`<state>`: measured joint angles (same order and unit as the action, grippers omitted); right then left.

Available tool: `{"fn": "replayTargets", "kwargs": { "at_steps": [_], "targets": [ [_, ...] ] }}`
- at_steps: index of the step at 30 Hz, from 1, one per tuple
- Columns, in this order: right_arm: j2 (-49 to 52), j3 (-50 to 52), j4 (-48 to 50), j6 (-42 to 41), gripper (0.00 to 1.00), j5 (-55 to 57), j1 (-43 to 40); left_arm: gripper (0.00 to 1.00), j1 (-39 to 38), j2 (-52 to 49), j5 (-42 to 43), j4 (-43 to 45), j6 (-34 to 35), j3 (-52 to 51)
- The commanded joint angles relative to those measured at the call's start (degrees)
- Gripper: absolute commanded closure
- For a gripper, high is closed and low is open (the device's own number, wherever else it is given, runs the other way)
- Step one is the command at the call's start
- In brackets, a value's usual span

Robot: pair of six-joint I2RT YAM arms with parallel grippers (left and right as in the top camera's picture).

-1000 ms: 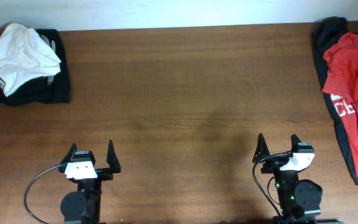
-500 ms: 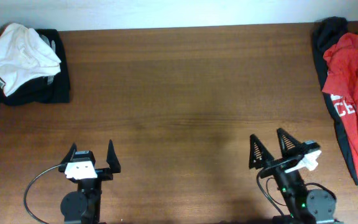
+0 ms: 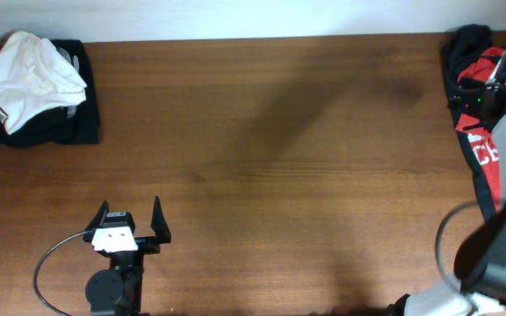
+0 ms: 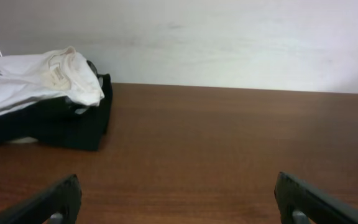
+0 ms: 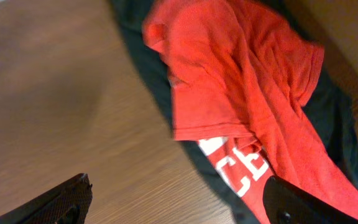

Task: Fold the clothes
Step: 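Grasp the red shirt edge with the right gripper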

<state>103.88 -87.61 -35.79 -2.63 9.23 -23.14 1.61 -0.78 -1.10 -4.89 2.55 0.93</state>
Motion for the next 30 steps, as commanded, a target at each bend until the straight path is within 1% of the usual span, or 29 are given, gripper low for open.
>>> {"fn": "replayTargets", "kwargs": {
  "at_steps": [1,2,4,6,7,8,13,16,19,20,23,24,25,27,30],
  "targets": [
    [9.20,-1.46,2.34,3.30,0.09,1.16,-3.65,0.01,-0.33,0.37,0.26,0.11,-0.90,-0.42],
    [12.04,-1.60,4.33,4.83,0.12,2.89,-4.00,0.01,-0.33,0.37,0.26,0.11,-0.92,-0.42],
    [14.91,-1.60,6.93,7.04,0.14,4.83,-3.93,0.01,-0.33,0.37,0.24,0.11,-0.90,-0.42],
    [17.27,-1.60,10.10,7.15,0.23,4.72,-3.98,0.01,-0.33,0.37,0.24,0.11,-0.90,-0.42],
    [18.36,-1.60,11.61,7.13,0.32,4.35,-3.89,0.01,-0.33,0.37,0.26,0.11,-0.92,-0.42],
    [19.30,-1.60,12.66,7.10,0.35,4.07,-3.89,0.01,-0.33,0.39,0.26,0.11,-0.90,-0.42],
    [23.02,-1.60,15.93,7.10,0.36,0.48,-3.89,0.01,-0.33,0.37,0.26,0.11,-0.92,-0.42],
    [23.85,-1.60,16.79,7.10,0.40,-0.44,-3.89,0.01,-0.33,0.37,0.26,0.11,-0.90,-0.42],
    [23.89,-1.60,16.87,7.10,0.54,-0.44,-3.89,0.01,-0.33,0.37,0.26,0.11,-0.90,-0.42],
    [23.89,-1.60,16.90,7.08,0.69,-0.42,-3.89,0.01,-0.33,0.37,0.24,0.11,-0.90,-0.42],
    [23.65,-3.32,14.93,6.43,0.95,0.44,-3.87,0.01,-0.33,0.37,0.24,0.11,-0.90,-0.42],
    [23.23,-4.70,13.20,6.43,0.96,0.46,-3.89,0.01,-0.33,0.37,0.26,0.11,-0.90,-0.42],
    [22.16,-6.95,10.45,5.25,0.96,0.46,-3.89,0.01,-0.33,0.39,0.26,0.11,-0.90,-0.42],
    [20.20,-8.87,7.98,2.78,0.96,0.39,-3.87,0.01,-0.33,0.37,0.26,0.11,-0.90,-0.42],
    [13.20,-9.11,4.15,1.70,0.96,-0.24,-2.54,0.01,-0.33,0.37,0.26,0.11,-0.90,-0.42]
  ]
}}
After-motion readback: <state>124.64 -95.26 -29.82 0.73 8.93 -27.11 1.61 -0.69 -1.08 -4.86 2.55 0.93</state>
